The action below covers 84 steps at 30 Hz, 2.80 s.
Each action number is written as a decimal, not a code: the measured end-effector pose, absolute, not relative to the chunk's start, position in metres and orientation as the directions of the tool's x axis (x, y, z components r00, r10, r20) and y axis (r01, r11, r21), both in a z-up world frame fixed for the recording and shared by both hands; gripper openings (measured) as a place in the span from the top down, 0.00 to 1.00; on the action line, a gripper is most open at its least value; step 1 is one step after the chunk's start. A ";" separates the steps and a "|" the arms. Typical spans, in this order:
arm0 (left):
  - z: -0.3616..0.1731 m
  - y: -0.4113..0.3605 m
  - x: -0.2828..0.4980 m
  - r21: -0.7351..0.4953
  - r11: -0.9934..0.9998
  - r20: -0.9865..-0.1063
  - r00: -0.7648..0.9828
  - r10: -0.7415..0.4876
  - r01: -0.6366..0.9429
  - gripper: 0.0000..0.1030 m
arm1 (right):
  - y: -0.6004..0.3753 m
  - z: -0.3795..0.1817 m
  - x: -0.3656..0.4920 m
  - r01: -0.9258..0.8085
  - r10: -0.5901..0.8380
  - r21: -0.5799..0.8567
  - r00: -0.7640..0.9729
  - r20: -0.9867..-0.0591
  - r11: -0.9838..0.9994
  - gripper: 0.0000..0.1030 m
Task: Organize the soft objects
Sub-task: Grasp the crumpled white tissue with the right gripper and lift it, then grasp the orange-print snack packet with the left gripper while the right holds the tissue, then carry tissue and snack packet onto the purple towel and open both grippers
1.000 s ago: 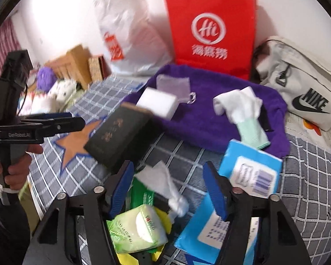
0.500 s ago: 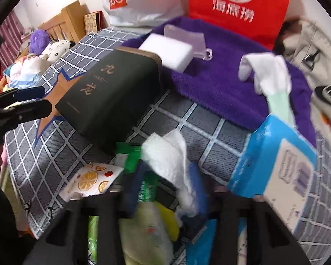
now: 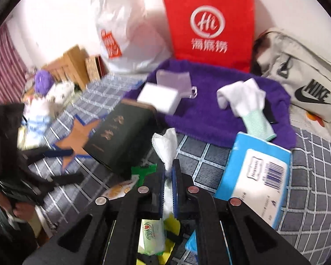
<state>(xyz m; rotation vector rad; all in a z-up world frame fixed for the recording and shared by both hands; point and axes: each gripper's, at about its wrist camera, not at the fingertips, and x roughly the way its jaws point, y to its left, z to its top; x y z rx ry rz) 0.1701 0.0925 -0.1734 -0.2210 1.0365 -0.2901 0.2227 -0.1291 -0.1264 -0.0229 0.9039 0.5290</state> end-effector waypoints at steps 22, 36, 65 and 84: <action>-0.200 0.052 0.154 -0.021 0.994 -0.897 0.437 -0.067 0.109 0.12 | -0.214 -0.147 0.130 -0.344 0.364 0.208 0.489 -0.793 0.916 0.94; -0.207 0.070 0.149 0.003 0.982 -0.897 0.435 -0.080 0.187 0.12 | -0.220 -0.186 0.135 -0.301 0.353 0.234 0.439 -0.826 0.924 0.68; -0.200 0.065 0.147 -0.111 0.977 -0.874 0.451 -0.182 0.180 0.88 | -0.214 -0.204 0.119 -0.296 0.363 0.246 0.458 -0.811 0.923 0.87; -0.142 0.074 0.137 -0.128 0.985 -0.821 0.546 -0.168 0.112 0.89 | -0.230 -0.143 0.117 -0.322 0.417 0.277 0.552 -0.722 0.905 0.86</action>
